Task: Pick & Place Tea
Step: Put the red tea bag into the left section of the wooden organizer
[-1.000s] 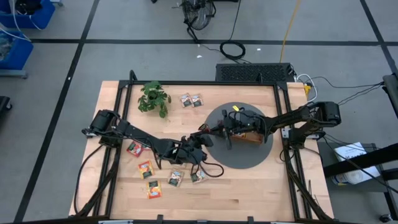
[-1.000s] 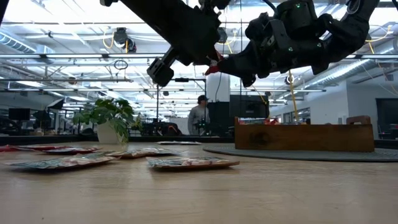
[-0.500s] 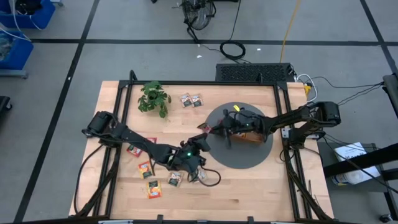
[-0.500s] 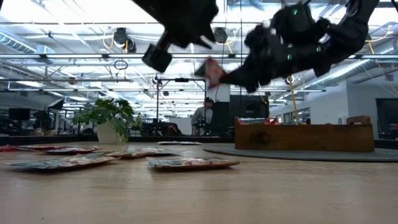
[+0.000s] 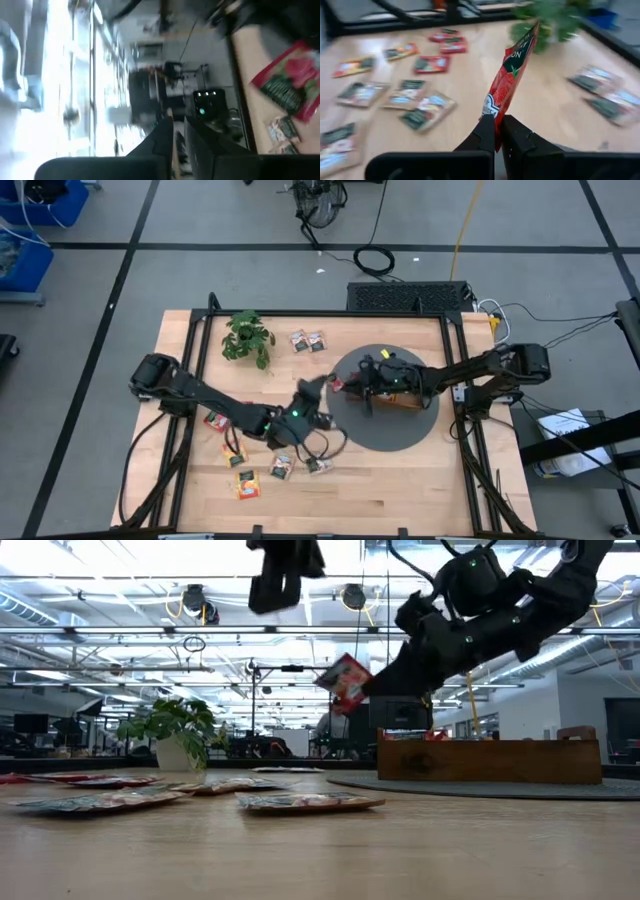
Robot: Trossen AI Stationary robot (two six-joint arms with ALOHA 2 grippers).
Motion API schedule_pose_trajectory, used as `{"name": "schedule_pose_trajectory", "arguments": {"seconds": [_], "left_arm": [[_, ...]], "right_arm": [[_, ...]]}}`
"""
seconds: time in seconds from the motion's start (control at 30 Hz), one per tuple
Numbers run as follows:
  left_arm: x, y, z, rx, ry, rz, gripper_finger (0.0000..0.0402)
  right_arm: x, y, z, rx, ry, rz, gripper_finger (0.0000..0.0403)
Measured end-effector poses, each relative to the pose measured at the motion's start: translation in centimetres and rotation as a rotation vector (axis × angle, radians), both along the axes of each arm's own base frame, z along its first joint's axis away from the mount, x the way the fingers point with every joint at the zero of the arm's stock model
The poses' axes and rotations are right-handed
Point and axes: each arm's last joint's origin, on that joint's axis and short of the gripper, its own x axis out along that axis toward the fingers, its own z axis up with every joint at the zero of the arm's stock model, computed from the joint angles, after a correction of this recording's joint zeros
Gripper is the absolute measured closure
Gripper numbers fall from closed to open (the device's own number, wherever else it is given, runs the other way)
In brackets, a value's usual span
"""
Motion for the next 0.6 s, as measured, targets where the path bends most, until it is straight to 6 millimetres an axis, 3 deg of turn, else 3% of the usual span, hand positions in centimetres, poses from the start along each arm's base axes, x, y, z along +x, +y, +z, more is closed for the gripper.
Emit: {"name": "schedule_pose_trajectory", "arguments": {"seconds": [0.17,0.3,0.43,0.6], "left_arm": [[-2.1,1.9,3.8,-0.085,-0.211,0.132,0.035],[-4.0,3.6,6.0,-0.121,-0.314,0.212,0.035],[-5.8,4.9,7.7,-0.174,-0.418,0.241,0.035],[-6.9,6.1,8.6,-0.226,-0.513,0.256,0.035]], "right_arm": [[-2.7,0.2,0.6,-0.029,-0.002,-0.083,0.04],[-5.4,0.4,-0.2,0.02,-0.015,-0.133,0.04],[-7.3,0.6,-1.7,0.076,-0.016,-0.183,0.04],[-8.3,0.7,-2.7,0.116,-0.036,-0.201,0.04]]}}
